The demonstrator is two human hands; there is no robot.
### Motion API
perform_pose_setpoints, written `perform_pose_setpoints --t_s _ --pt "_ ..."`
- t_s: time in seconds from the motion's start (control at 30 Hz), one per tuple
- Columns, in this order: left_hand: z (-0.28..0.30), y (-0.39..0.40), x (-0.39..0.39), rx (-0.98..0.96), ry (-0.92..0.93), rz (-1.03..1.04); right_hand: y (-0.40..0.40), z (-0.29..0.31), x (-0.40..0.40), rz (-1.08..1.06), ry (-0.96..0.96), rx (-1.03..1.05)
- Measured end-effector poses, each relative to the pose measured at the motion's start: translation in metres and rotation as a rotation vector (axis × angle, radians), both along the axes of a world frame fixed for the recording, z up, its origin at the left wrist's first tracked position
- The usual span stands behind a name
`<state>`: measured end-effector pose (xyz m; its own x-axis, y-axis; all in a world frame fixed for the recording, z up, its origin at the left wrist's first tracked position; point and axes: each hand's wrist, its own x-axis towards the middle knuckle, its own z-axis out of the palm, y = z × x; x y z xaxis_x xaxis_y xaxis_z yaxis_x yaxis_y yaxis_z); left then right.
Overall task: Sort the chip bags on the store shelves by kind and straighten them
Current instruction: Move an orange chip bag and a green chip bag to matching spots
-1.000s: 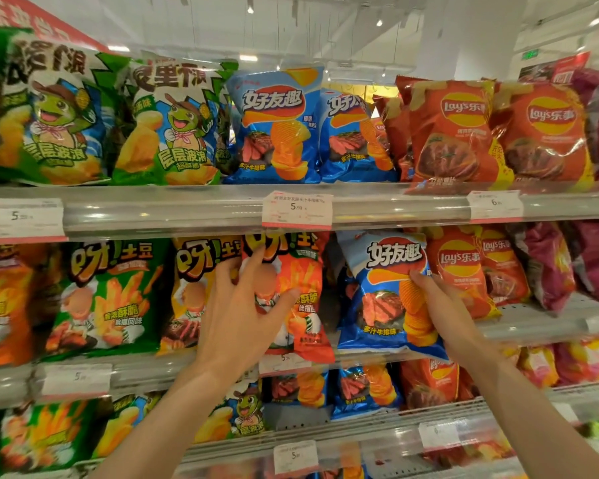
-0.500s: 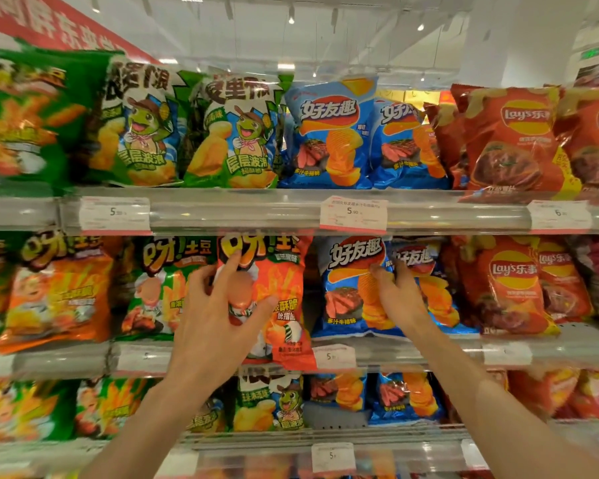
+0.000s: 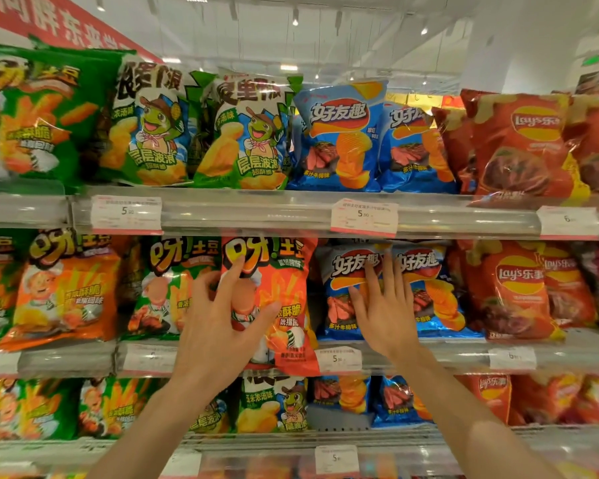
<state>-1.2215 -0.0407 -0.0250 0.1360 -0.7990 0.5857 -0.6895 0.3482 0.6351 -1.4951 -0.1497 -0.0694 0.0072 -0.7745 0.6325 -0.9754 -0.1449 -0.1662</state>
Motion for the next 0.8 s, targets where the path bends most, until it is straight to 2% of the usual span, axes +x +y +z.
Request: perform_pose_setpoints --t_s 0.07,0.17,0.3,0.37,0.5,0.57,0.67,0.8 --pt "-0.002 0.000 0.000 0.000 -0.008 -0.008 -0.003 -0.001 0.000 -0.034 0.026 0.083" --pt "-0.004 -0.001 0.000 0.011 0.012 -0.019 -0.002 0.004 0.002 -0.028 -0.014 0.079" --pt "-0.006 0.001 -0.002 -0.003 0.031 -0.041 0.017 0.016 0.010 0.079 -0.195 -0.012" --pt "-0.007 0.003 -0.003 0.002 0.035 -0.063 0.032 0.026 0.017 0.187 -0.345 -0.038" --pt "-0.011 0.009 -0.007 0.023 0.028 -0.114 0.063 0.046 0.036 0.434 -0.766 0.238" --pt "-0.013 0.014 -0.009 0.051 0.040 -0.129 0.070 0.046 0.046 0.526 -0.894 0.374" --pt "-0.019 0.022 -0.007 0.089 0.054 -0.158 0.078 0.037 0.061 0.648 -1.004 0.511" --pt "-0.025 0.039 0.002 0.125 0.085 -0.148 0.087 0.031 0.078 0.683 -1.014 0.489"
